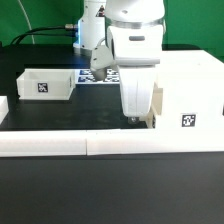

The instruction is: Assemble drawer

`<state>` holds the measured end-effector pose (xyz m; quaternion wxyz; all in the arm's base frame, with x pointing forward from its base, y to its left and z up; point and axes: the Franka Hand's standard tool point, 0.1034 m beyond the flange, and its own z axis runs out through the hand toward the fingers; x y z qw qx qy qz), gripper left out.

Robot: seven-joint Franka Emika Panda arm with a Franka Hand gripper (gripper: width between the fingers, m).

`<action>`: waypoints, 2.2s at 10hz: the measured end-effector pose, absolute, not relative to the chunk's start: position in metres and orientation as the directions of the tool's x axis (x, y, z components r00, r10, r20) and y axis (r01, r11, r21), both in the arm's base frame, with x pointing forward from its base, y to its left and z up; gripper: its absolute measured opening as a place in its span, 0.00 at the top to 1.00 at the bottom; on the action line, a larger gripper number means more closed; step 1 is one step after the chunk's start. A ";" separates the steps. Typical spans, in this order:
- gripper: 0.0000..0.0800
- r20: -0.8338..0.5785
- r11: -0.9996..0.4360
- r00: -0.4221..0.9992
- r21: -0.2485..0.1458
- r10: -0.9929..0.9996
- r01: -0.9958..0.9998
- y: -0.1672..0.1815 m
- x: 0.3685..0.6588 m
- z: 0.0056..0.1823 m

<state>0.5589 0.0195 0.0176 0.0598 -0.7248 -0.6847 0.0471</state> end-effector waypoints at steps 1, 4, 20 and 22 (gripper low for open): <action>0.19 0.010 -0.063 0.065 -0.152 0.998 0.986 0.012 0.558 0.017; 0.19 0.007 -0.092 0.094 -0.139 0.996 0.986 -0.006 0.554 0.016; 0.19 0.018 -0.746 0.746 -0.004 0.666 0.666 -0.066 0.476 0.050; 0.19 0.039 -0.851 0.850 0.014 0.525 0.525 -0.071 0.462 0.058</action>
Offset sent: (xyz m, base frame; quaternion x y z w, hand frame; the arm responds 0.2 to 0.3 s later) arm -0.0134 -0.0204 0.0021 -0.0270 0.0090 0.0215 0.9994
